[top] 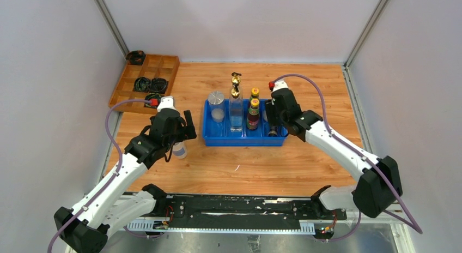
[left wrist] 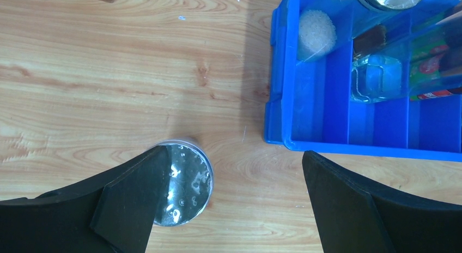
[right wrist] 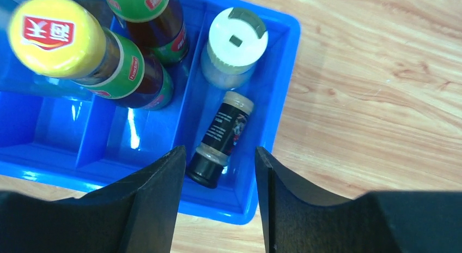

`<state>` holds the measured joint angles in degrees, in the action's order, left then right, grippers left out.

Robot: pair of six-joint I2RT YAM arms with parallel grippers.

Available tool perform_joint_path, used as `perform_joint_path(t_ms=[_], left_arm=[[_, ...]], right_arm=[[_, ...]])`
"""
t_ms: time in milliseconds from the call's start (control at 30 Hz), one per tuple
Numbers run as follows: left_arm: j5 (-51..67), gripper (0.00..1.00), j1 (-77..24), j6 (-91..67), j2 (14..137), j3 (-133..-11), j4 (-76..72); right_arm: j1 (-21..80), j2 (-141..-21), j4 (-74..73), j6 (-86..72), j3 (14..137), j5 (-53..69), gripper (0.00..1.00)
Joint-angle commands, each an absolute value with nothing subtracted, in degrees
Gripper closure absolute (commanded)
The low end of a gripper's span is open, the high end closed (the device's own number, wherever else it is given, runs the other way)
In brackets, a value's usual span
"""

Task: Organize the condiment bottles
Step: Place the bottle in the storage box, then pick up the bottle from the storage box.

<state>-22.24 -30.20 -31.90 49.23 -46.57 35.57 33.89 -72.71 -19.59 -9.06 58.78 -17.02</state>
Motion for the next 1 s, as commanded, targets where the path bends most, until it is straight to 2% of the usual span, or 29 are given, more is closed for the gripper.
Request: perform_joint_path(t_ms=[0,300,400,533,767,967], left_arm=[[-22.24,0.00,-30.50,-32.08,49.31,-45.90,34.12],[-22.24,0.00,-30.50,-31.99,49.00,-44.45,33.07],[-22.19,0.00,-30.49,-32.08,49.32,-44.13,32.40],[-22.45,0.00,-30.50,-31.84,49.70,-44.21,31.72],[-20.73,0.00,-30.47,-31.69,49.86,-44.43,30.84],[-19.85,0.00,-30.50,-31.25,48.56,-44.52,30.62]], right_arm=[[35.71,-78.79,-23.69,-7.52,60.60,-14.86,0.46],[37.15,-86.39,-28.31,-9.70,61.84,-15.40,0.46],[37.11,-88.45,-32.25,-14.74,63.87,-16.39,0.51],[37.12,-89.44,-35.22,-24.20,63.93,-18.99,0.51],[40.40,-91.20,-35.54,-39.57,60.00,-22.90,0.46],[41.15,-95.84,-34.09,-46.82,58.85,-26.03,0.44]])
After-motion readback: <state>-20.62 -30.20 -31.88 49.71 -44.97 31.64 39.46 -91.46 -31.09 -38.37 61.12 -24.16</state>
